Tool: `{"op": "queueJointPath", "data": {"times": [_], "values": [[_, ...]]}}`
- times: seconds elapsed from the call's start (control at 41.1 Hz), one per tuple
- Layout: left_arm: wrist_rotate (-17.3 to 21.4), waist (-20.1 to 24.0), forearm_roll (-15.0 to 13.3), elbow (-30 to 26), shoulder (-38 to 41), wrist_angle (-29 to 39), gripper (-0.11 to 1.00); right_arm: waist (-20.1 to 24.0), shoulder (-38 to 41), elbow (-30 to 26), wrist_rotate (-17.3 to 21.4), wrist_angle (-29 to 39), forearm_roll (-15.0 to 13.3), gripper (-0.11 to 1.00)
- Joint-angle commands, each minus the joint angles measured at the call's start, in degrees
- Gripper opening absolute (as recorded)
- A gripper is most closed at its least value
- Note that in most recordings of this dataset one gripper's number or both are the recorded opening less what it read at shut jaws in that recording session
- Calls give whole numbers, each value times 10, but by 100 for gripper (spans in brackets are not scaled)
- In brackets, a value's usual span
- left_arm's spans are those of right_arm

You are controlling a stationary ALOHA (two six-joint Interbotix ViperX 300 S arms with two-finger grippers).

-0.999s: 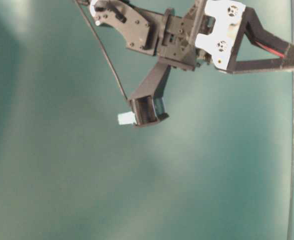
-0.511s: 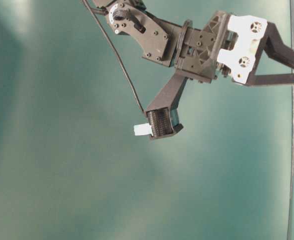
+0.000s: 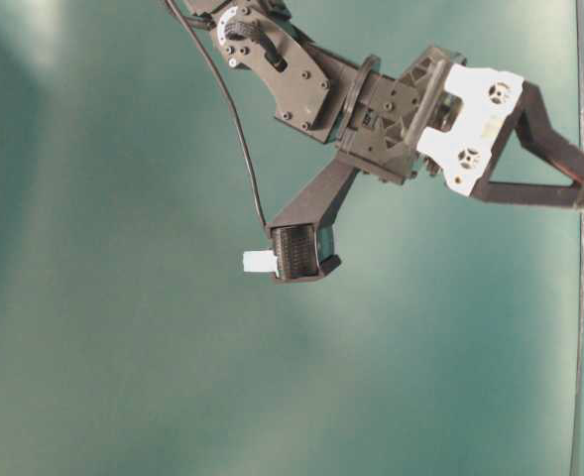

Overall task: Scoop the yellow hexagonal prism block from the bowl with a spoon using the right arm.
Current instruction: 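Slide the spoon under the yellow hexagonal block and scoop it up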

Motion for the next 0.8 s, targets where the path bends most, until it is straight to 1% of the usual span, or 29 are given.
{"op": "queueJointPath", "data": {"times": [0.0,0.17,0.536,0.779], "values": [[-1,2,2,-13,2,-3,-1,2,-6,-9,-1,-15,-3,23],[-1,2,2,-13,2,-2,-1,2,-6,-10,-2,-36,-4,23],[-1,2,1,-13,4,-2,-1,2,-10,-12,-4,-40,-8,22],[-1,2,2,-14,4,-3,-1,2,-21,-8,-4,-59,-8,23]]}}
